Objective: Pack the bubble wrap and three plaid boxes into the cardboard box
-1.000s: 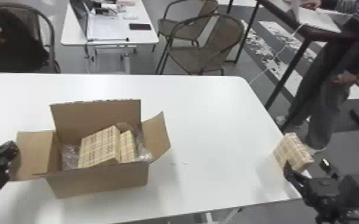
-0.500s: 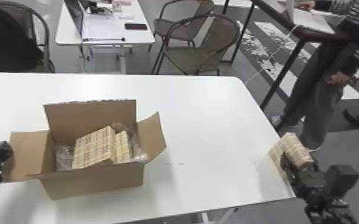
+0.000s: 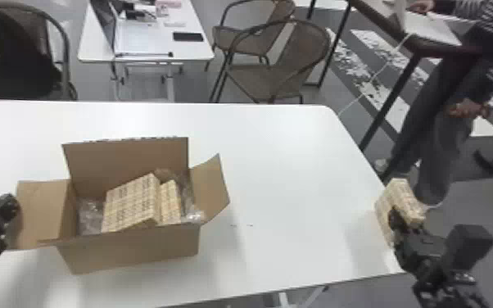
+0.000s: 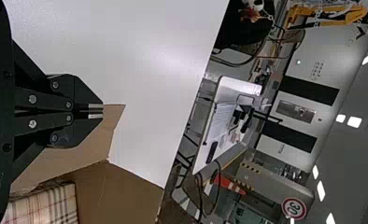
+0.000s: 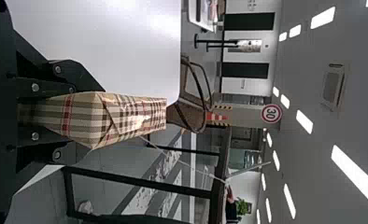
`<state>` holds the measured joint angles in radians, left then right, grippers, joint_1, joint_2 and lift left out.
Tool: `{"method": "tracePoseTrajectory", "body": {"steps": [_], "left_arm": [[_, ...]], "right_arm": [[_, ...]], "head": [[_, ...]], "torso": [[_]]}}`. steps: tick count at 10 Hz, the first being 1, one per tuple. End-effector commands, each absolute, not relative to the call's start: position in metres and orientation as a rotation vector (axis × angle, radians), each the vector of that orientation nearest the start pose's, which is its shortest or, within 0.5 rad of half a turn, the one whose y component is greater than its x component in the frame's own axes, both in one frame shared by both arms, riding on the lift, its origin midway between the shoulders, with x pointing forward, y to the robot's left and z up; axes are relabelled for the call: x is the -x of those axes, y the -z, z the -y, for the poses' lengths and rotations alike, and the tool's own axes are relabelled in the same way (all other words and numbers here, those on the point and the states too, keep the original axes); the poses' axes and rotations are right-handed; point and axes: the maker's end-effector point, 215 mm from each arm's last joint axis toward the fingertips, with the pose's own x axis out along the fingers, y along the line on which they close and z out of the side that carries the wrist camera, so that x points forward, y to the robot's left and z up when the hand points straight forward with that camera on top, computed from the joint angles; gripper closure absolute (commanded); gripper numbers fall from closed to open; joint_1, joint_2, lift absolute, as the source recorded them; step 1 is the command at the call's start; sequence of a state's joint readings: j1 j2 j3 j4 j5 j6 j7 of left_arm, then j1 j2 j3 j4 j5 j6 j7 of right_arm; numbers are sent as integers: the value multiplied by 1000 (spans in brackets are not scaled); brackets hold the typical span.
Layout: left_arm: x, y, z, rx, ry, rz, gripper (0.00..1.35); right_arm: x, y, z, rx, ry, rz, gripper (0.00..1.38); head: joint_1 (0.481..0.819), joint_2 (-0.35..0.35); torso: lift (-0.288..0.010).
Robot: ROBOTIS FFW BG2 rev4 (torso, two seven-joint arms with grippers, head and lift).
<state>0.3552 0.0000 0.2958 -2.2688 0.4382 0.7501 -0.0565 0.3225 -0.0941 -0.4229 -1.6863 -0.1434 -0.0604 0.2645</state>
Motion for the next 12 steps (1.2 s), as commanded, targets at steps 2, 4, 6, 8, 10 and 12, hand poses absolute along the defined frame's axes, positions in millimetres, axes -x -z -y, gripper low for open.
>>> {"method": "tracePoseTrajectory", "body": {"steps": [2,4,6,8,10,12], "left_arm": [[-460,348,-296,331,-15,-344,1208],[-465,344,-290,328,-6,-335,1208],[-468,342,-288,320,-4,-335,1208],[-470,341,-286,314,-2,-336,1208],[-472,341,-285,306,-2,-338,1208],[-473,340,-282,303,3,-336,1208]], "right_arm": [[-510,288,333,-93,-172,-141,1220],[-535,192,253,-212,-454,-200,1220],[-532,158,155,-422,-726,-236,1220],[-507,187,55,-678,-989,-457,1220],[-486,225,-16,-806,-1145,-647,1220],[-466,256,-61,-900,-1244,-793,1220]], "head": [[695,-147],[695,-30],[688,43],[663,161],[683,275],[695,338]], "torso": [[-148],[-148],[-148],[-148],[-148],[-148]]}}
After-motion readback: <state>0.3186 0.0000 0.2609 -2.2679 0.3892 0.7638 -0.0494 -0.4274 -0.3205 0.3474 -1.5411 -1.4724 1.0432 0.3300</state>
